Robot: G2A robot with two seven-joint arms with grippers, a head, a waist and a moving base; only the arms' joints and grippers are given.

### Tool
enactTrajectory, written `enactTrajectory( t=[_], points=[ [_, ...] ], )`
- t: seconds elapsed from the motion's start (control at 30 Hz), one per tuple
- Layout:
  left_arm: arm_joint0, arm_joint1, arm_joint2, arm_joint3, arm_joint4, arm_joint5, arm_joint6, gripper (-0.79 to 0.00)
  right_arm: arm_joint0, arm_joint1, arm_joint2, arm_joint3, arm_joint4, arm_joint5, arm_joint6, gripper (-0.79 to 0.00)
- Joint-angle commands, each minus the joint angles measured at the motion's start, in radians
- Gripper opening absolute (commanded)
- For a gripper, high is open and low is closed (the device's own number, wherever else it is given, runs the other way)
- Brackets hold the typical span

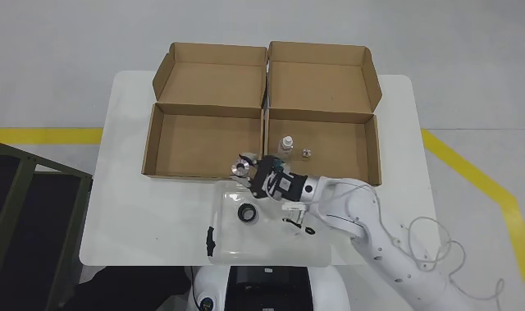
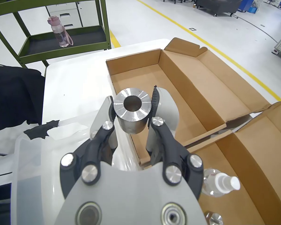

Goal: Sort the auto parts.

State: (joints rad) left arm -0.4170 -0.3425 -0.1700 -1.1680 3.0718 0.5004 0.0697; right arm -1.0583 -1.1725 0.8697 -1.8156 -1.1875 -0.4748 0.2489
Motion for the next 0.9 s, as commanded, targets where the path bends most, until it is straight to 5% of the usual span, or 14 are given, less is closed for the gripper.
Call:
enactTrajectory(
  t=[0.0, 0.87],
  points=[
    [0.000, 0.000, 0.000, 0.000, 0.000, 0.000, 0.000, 0.000, 0.018, -0.006, -0.013, 0.019, -0.005, 0.002, 0.004, -0.785],
    [0.000, 0.000, 0.000, 0.000, 0.000, 0.000, 0.000, 0.000, 0.287, -0.133, -0.217, 0.313, 0.018, 0.054, 0.071, -0.785]
  ],
)
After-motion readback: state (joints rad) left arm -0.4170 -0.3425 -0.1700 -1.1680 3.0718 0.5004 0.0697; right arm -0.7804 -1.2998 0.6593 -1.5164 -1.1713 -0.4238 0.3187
